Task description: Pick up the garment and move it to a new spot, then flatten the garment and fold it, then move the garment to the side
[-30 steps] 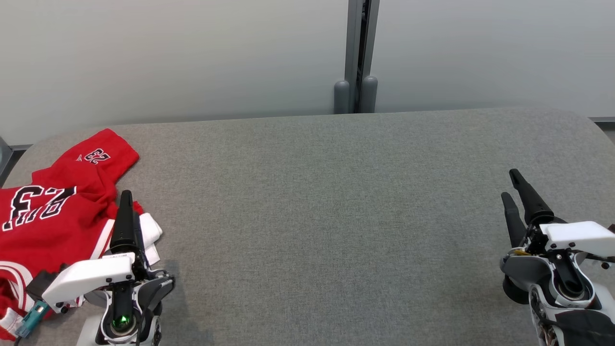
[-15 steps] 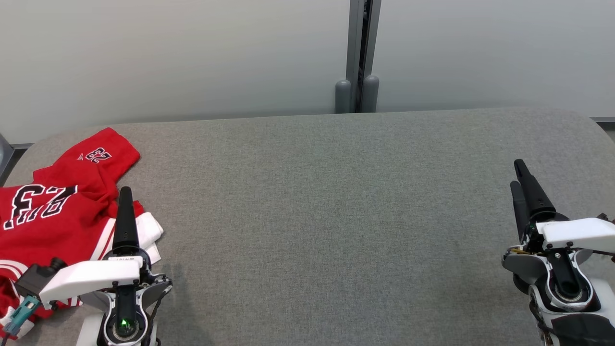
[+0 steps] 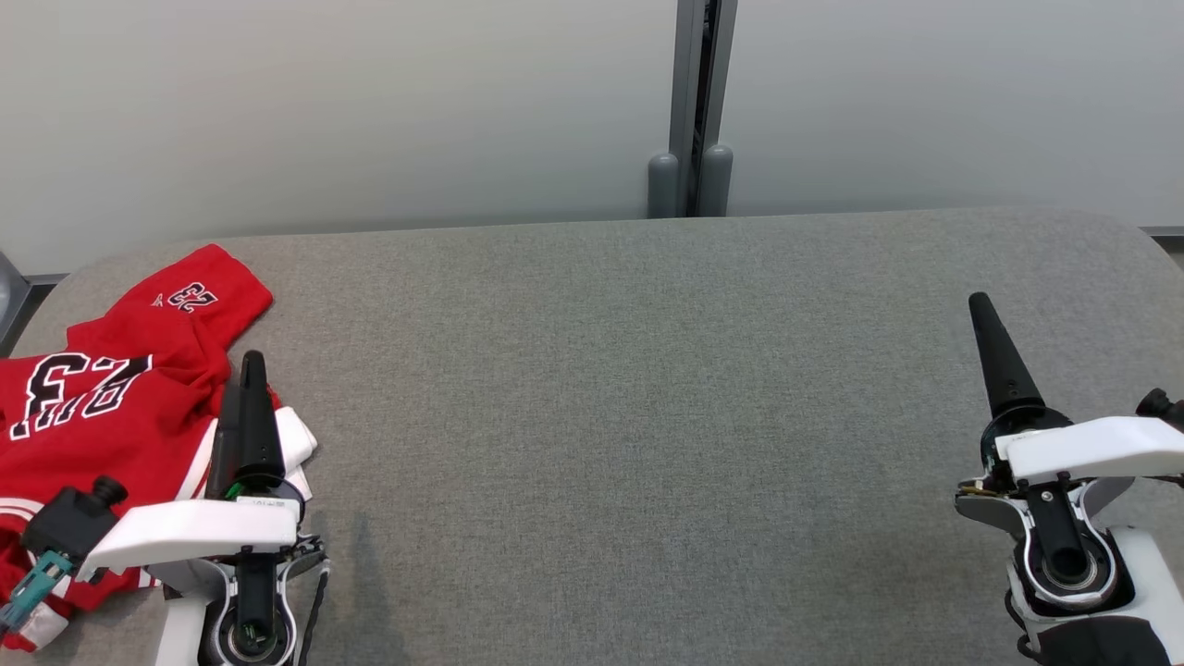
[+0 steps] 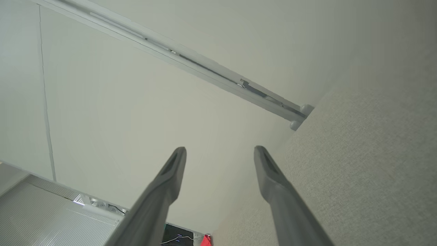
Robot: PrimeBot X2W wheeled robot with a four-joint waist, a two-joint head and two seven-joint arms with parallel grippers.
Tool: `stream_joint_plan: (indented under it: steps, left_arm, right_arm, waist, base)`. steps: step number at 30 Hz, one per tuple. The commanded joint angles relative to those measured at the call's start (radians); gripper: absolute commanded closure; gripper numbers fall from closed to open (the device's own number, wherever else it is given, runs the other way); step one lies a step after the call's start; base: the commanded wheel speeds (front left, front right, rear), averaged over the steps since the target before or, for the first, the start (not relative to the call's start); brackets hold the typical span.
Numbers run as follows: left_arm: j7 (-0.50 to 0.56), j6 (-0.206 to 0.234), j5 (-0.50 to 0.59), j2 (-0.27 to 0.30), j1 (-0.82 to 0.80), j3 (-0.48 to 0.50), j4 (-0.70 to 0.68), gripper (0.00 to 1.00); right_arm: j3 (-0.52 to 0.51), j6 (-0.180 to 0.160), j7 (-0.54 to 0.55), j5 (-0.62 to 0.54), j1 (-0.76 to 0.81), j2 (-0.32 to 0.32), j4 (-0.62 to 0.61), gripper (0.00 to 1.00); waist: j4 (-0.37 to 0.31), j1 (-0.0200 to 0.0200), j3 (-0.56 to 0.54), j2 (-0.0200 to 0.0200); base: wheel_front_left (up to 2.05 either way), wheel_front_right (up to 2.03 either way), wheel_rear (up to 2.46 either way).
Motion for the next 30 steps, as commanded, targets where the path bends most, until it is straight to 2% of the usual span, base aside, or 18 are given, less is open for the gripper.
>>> stream_joint_plan:
  steps: [1,12,21,30]
  left_arm:
    - [-0.009,0.006,0.056,0.005,-0.009,0.002,-0.025,0.00]
    - [-0.027,0.047,0.258,0.007,0.021,-0.007,-0.075,0.00]
    - [-0.042,0.071,0.394,0.008,0.039,-0.015,-0.098,0.00]
    - [-0.054,0.082,0.483,0.008,0.052,-0.018,-0.105,0.00]
  right_arm:
    - [0.008,0.004,-0.016,-0.062,-0.003,-0.020,-0.038,0.00]
    - [0.054,0.005,-0.065,-0.376,0.034,-0.028,-0.116,0.00]
    - [0.061,0.005,-0.102,-0.562,0.070,-0.030,-0.145,0.00]
    - [0.051,0.005,-0.135,-0.698,0.094,-0.019,-0.140,0.00]
  waist:
    - [0.000,0.0000,0.001,0.0000]
    - [0.001,0.0000,0.004,0.0000]
    - [0.004,0.0000,0.004,0.0000]
    - [0.007,0.0000,0.003,0.0000]
  base:
    - [0.00,0.00,0.00]
    - [0.00,0.00,0.00]
    - [0.00,0.00,0.00]
    - [0.00,0.00,0.00]
